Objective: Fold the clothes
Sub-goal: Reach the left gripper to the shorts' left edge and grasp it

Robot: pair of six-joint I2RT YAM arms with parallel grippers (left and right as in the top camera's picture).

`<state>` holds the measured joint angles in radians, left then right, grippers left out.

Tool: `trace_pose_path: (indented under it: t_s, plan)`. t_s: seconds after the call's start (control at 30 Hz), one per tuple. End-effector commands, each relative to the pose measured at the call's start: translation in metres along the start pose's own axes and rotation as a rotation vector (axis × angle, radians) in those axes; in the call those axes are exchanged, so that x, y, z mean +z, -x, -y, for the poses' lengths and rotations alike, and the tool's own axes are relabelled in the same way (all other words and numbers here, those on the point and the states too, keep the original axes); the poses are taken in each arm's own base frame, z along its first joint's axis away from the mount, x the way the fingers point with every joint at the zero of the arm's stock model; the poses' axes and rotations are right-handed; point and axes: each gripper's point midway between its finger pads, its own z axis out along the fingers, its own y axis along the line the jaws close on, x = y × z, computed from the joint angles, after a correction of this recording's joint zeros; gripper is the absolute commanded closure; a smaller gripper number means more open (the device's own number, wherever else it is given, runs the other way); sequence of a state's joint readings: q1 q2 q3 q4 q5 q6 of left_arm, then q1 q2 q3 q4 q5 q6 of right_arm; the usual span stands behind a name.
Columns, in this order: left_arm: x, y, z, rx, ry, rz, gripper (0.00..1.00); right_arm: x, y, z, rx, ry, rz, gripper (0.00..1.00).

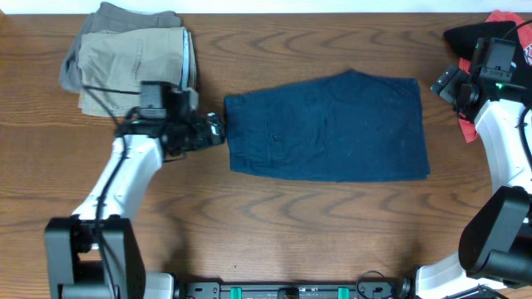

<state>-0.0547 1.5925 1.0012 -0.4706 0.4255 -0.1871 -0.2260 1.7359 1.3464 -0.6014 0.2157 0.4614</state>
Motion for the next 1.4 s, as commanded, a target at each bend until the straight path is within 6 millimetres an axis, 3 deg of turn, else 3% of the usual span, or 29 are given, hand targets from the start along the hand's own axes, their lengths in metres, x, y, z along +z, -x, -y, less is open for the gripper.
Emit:
trace_pose_path:
  t_s: [0.0,0.27,0.5,0.63,0.77,1.17,1.3,1.37]
  plan:
    - [0.01,0.001,-0.007,0.049,0.142,0.013,0.02,-0.006,0.008,0.001,-0.007,-0.002,0.026,0.01]
    - [0.037,0.003,0.01,0.092,0.088,0.01,0.02,-0.006,0.008,0.001,-0.007,-0.002,0.026,0.01]
    - [0.063,-0.006,0.002,0.034,0.078,-0.04,0.02,-0.006,0.008,0.001,-0.007,-0.002,0.026,0.01]
    - [0.077,-0.011,0.013,0.029,-0.013,-0.076,0.02,-0.006,0.008,0.001,-0.007,-0.002,0.026,0.01]
    - [0.088,-0.017,0.02,0.023,-0.079,-0.106,0.02,-0.006,0.008,0.001,-0.007,-0.002,0.026,0.01]
    - [0.104,-0.029,0.01,-0.125,-0.056,-0.161,0.01,-0.006,0.008,0.001,-0.007,-0.002,0.026,0.01]
    - [0.104,-0.03,0.01,-0.125,-0.055,-0.161,0.19,-0.006,0.008,0.001,-0.007,-0.002,0.026,0.01]
    - [0.104,-0.03,0.01,-0.125,-0.055,-0.162,0.37,-0.006,0.008,0.001,-0.007,-0.002,0.026,0.01]
